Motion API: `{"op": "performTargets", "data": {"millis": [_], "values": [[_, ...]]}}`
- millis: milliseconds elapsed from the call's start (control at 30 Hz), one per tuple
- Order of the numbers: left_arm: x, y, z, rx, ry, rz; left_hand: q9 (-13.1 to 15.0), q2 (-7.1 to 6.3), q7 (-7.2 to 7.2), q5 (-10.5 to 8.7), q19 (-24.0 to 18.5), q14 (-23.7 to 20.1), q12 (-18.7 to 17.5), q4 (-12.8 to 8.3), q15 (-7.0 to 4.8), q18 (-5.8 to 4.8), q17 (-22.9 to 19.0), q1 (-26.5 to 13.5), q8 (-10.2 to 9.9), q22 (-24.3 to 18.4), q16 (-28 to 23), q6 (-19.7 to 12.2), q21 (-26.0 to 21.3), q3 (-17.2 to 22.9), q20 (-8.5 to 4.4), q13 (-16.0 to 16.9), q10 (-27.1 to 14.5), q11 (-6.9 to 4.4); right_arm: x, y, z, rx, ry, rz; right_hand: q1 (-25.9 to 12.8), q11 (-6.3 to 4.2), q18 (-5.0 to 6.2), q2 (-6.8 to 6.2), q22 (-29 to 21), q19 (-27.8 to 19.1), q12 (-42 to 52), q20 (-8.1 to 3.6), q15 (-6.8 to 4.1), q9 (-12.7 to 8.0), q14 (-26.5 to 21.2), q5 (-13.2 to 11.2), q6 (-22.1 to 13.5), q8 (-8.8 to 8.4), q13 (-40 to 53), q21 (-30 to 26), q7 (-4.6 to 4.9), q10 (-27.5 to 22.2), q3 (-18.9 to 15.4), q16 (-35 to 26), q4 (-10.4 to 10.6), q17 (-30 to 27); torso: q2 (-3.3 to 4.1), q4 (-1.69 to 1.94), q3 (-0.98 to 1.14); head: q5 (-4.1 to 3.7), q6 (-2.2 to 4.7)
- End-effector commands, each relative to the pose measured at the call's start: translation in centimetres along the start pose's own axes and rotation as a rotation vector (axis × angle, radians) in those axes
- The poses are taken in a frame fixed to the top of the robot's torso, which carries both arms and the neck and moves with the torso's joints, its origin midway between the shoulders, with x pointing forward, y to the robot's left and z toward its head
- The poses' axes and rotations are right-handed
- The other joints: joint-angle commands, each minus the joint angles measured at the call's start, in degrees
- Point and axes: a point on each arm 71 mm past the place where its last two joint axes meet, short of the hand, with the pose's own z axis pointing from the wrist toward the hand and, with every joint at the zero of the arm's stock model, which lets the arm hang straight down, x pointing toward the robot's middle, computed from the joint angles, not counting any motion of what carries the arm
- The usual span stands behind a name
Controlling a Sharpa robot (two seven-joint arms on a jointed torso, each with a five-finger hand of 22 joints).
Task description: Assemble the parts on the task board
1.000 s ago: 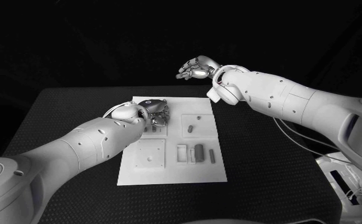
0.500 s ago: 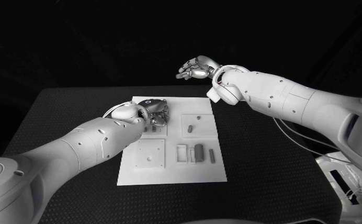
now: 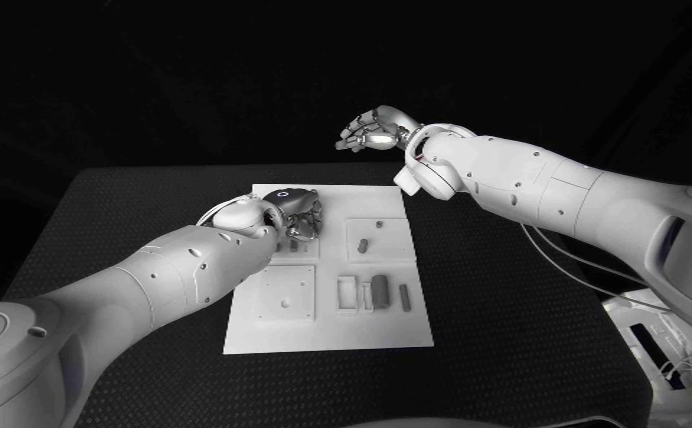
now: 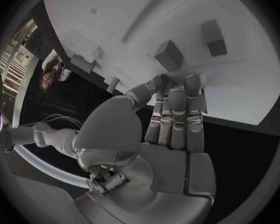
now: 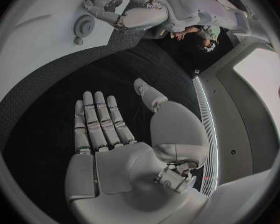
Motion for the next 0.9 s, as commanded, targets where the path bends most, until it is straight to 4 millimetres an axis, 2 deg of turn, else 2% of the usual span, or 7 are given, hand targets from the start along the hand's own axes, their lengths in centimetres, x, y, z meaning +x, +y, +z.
{"op": "performTargets", "data": {"millis": [33,667,900], "values": [[0.38,0.68,-0.2,-0.036,-0.001,0.019,0.09,0.61,0.13,0.16,0.47,0.51,0.61,-0.1,-0.11,3.4,-0.07,0.01,0.2,1.19,0.2,0.41,0.33,0.35,-0.03,1.29,0.63,0.31,0.07,0.16,0.01,-0.014,0.006,0.002,0.29,0.13,-0.78,0.16,0.08,0.5,-0.41,0.03,-0.16,-0.07,-0.42,-0.11,-0.51,0.24,0.05,-0.27,3.05,0.44,-0.33,-0.05,0.0,-0.07,-0.02,0.03,-0.01,-0.02,0.05],[-0.12,0.65,-0.59,-0.003,-0.083,-0.013,0.36,0.73,-0.46,0.22,2.48,2.55,1.4,-0.15,-1.03,3.22,0.16,0.16,0.91,1.25,0.61,1.58,1.1,0.76,-1.11,2.5,2.42,-0.61,0.0,0.14,-0.06,-0.014,0.004,0.002,0.27,0.13,-0.79,0.14,0.15,0.52,-0.48,0.02,-0.16,-0.09,-0.43,-0.11,-0.51,0.26,0.05,-0.35,3.05,0.47,-0.36,-0.03,0.03,-0.12,-0.06,0.07,-0.06,0.26,0.34],[-0.51,0.85,-0.91,0.001,-0.12,-0.081,0.43,0.84,-0.51,0.23,2.68,2.76,1.34,-0.11,-1.1,3.16,0.19,0.04,0.98,1.25,0.61,1.7,1.18,0.81,-1.21,2.7,2.6,-0.68,-0.07,0.08,-0.1,-0.013,0.003,0.002,0.27,0.12,-0.8,0.14,0.18,0.53,-0.51,0.01,-0.16,-0.1,-0.43,-0.1,-0.51,0.27,0.05,-0.39,3.05,0.49,-0.36,-0.01,0.03,-0.15,-0.08,0.07,-0.06,0.45,0.5]]}}
